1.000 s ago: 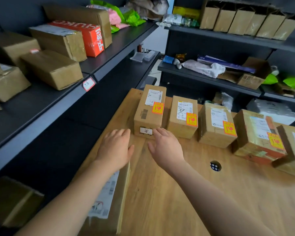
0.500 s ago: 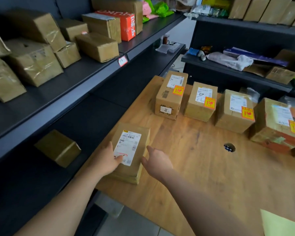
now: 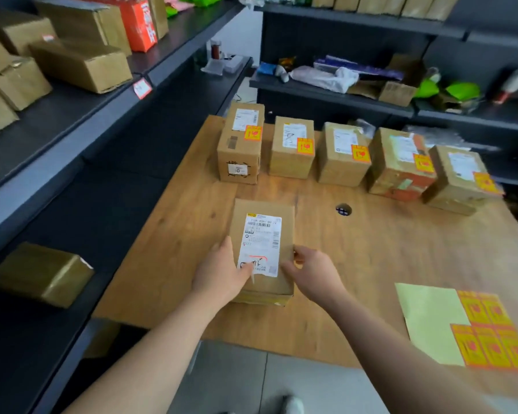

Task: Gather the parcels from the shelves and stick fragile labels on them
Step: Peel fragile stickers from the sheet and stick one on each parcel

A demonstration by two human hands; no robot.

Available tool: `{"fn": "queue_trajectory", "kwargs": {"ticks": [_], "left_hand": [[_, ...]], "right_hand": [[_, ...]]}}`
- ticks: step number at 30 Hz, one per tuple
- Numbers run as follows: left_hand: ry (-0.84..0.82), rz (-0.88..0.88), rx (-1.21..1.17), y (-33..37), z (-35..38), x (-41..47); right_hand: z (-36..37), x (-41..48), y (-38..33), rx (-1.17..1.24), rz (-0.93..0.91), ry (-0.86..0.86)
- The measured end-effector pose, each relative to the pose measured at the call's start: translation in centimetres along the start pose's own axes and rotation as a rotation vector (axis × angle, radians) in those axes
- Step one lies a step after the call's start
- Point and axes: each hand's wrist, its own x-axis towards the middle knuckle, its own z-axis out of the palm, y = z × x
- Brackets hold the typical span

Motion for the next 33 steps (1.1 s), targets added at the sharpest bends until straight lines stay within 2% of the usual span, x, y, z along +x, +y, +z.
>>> {"fn": "queue_trajectory", "kwargs": {"ticks": [7,15,18,23,29,33], "left_hand": [[-0.071,0.051,-0.039,5.9,5.8,-1.4],[-0.052,0.010,0.056,9.7,9.9,-2.8],[0.021,0.031,0.068,10.9,10.5,-3.4],[0.215,0.263,0.134,16.3,12.4,-4.3],[0.103,0.538,0.048,23.3,17.9,-6.0],[-0.057,0.521,0.101,24.5,22.1,-6.9]], "right_hand": [[-4.7,-1.6,5.8,-0.062,0.083,0.098],[-6.8,-1.0,11.4,-0.113,0.066,0.029],[-7.6,-1.1,13.4,-0.039,0.016,-0.038],[-11.2,-1.3,18.8,-0.096,-0.021,-0.006],[-16.1,-2.6,29.9,-0.283,0.139,-0.007],[-17.3,-4.4,35.7,-0.423,0.253,-0.127]]}}
